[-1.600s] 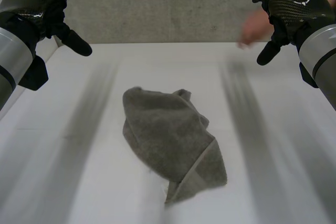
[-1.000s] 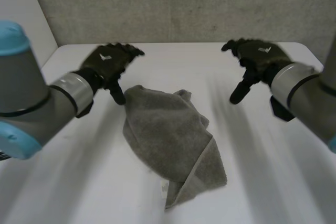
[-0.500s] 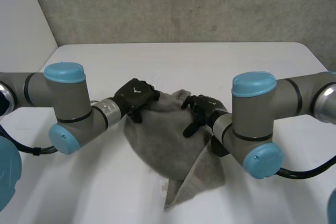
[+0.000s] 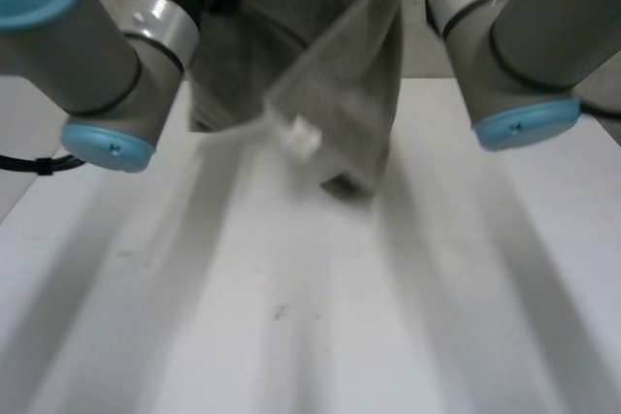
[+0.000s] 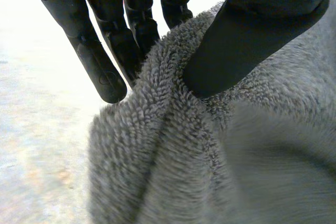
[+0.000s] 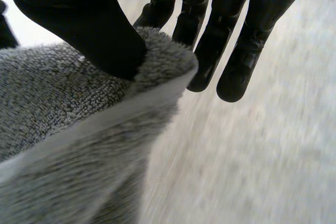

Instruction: Fold the towel.

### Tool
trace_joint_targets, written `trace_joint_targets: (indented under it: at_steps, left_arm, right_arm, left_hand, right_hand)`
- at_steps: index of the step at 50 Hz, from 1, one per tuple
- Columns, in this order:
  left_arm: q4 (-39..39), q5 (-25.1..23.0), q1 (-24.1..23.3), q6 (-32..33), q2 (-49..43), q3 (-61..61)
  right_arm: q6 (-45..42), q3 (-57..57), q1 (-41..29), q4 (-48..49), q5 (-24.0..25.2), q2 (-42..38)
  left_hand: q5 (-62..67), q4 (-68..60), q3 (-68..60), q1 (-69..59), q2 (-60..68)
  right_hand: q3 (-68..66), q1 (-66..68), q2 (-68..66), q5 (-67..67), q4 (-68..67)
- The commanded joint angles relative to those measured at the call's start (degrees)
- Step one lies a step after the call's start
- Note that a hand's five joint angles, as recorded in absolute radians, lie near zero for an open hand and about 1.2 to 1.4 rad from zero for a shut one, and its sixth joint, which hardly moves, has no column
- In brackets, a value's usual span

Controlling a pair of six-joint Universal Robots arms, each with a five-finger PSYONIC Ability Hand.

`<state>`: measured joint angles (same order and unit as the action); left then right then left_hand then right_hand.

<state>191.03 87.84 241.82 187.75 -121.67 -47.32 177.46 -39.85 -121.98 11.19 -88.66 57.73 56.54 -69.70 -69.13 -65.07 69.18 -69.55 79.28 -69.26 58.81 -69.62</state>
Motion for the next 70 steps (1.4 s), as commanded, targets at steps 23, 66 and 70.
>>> trace_joint_targets:
  at_steps: [23, 66, 70]
  left_arm:
    - [-1.0, 8.3, -4.4, -3.1, 9.3, -44.3]
    - [-20.5, -13.8, 7.8, 19.0, 2.7, -34.5]
    - [-20.6, -13.8, 7.8, 20.2, 1.4, -33.9]
  right_arm:
    - [-21.5, -9.2, -1.1, -33.9, 12.1, -13.8]
    - [-6.3, -41.6, 8.6, -15.2, 13.9, -1.7]
    - [-1.5, -41.6, 8.2, -13.7, 14.0, -2.6]
  left_hand:
    - [-32.3, 35.4, 34.8, 30.8, -34.9]
    - [-41.5, 44.7, 44.1, 40.1, -44.2]
    - [-41.5, 44.7, 44.1, 40.1, -44.2]
  right_hand:
    - [49.4, -59.1, 49.1, -48.6, 49.4]
    - [52.4, -62.1, 52.1, -51.7, 52.5]
    - [51.6, -61.3, 51.3, -50.8, 51.6]
